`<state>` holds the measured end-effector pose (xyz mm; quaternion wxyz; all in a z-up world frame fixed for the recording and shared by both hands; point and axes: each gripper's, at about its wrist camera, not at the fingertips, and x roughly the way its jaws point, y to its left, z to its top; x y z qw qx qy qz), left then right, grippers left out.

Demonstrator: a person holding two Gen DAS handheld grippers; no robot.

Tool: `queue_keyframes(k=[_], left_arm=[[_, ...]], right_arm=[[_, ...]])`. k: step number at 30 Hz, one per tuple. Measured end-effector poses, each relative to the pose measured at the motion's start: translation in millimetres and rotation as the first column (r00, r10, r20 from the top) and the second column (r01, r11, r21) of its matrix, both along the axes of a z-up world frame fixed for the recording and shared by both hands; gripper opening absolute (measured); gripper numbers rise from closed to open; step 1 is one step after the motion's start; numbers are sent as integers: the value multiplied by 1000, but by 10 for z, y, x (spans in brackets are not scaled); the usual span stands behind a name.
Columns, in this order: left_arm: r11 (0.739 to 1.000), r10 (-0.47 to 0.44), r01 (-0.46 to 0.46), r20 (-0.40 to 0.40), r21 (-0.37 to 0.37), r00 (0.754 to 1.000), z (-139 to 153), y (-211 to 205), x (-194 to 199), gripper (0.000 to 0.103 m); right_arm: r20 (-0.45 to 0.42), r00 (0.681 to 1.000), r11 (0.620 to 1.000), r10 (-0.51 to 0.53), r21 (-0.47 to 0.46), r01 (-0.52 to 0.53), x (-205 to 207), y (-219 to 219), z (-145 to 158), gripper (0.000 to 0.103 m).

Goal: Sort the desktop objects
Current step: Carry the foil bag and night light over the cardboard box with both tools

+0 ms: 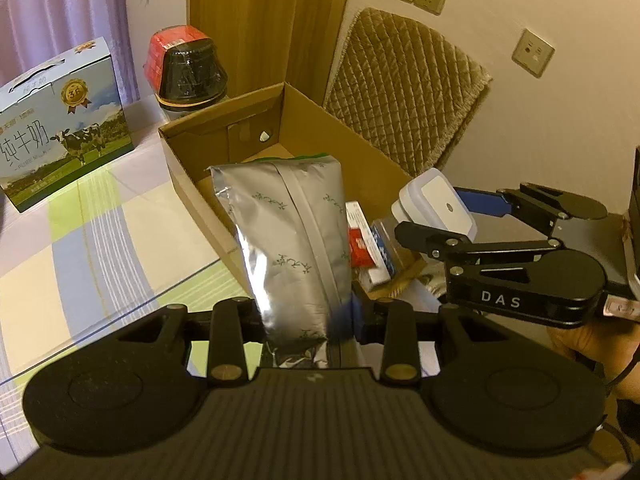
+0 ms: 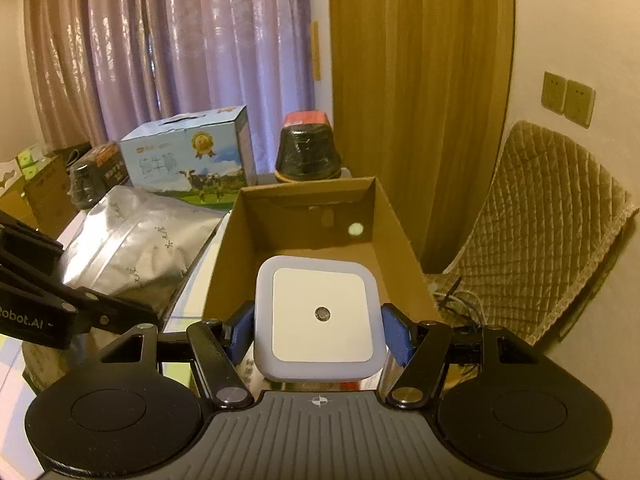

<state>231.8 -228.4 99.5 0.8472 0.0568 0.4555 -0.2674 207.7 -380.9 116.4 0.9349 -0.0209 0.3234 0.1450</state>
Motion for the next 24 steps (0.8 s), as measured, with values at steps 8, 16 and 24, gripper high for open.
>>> queue_keyframes(k=[8, 16, 24], left_arm=[[991, 91, -94, -41, -92, 995, 5, -88, 365, 30], [984, 121, -128, -57, -127, 991, -126, -230, 637, 30], [974, 146, -157, -80, -165, 986, -336, -302, 800, 31]], right_arm=[[6, 1000, 1000, -21, 13, 21, 291, -172, 26, 63], [-2, 999, 999, -37, 14, 37, 558, -297, -5, 63], [-28, 998, 998, -53, 20, 53, 733, -356, -173, 63]])
